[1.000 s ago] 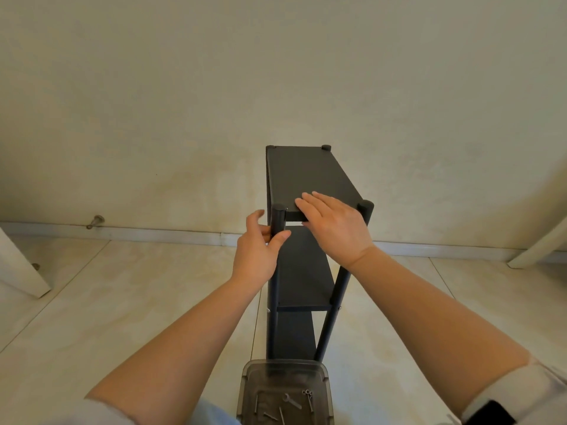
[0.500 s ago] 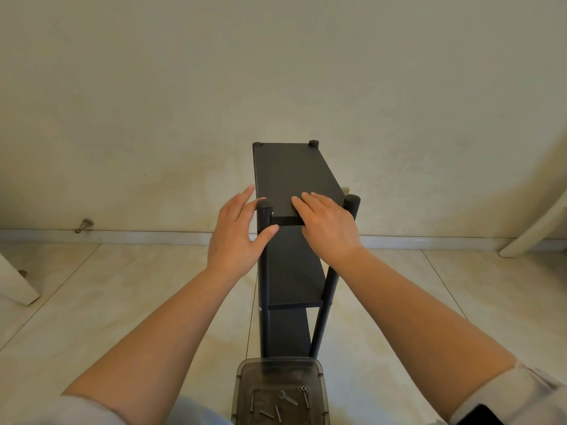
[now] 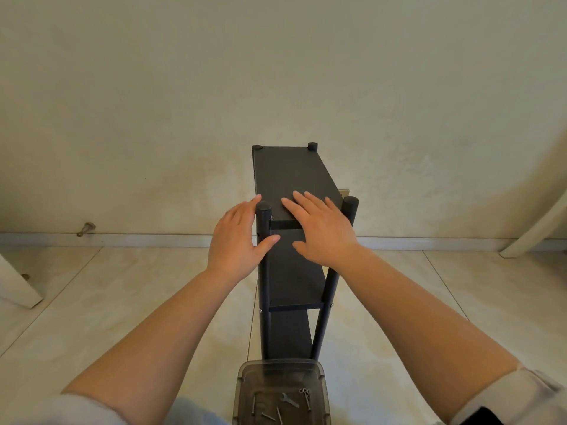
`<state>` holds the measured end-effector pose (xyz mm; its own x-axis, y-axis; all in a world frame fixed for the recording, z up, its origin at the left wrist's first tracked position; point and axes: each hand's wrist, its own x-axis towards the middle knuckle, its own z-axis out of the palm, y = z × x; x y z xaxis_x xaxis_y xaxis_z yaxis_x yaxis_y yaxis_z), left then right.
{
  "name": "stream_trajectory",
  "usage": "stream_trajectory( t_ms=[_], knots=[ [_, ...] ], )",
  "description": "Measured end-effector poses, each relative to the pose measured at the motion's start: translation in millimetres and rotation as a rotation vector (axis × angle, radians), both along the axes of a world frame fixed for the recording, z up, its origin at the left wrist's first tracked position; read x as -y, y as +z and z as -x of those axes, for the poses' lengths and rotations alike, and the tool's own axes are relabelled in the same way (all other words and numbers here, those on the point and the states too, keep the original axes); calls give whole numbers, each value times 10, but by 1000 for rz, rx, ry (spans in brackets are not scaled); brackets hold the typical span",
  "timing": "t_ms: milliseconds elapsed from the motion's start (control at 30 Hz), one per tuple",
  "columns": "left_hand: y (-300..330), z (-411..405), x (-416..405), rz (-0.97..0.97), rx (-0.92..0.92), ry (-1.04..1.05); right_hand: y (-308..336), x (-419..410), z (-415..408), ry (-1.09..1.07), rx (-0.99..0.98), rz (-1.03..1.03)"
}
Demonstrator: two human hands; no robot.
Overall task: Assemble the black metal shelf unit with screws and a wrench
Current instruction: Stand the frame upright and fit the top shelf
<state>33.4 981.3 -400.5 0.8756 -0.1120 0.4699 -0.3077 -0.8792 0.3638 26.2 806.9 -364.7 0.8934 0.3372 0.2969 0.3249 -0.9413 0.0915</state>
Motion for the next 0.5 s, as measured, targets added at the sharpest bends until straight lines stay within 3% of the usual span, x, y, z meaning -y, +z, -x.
stream_trajectory(
  t_ms=[100,233,367,500],
  knots=[
    [-9,14,11,8,17,5,29,-20,6,-6,41,-11],
    [15,18,16,31,41,5,25,-62,22,-7,-105,-60],
    [45,25,12,16,22,-4,85,-104,60,-3,83,-129],
    [49,42,-7,13,12,0,31,-180,78,17,-104,-16]
  ],
)
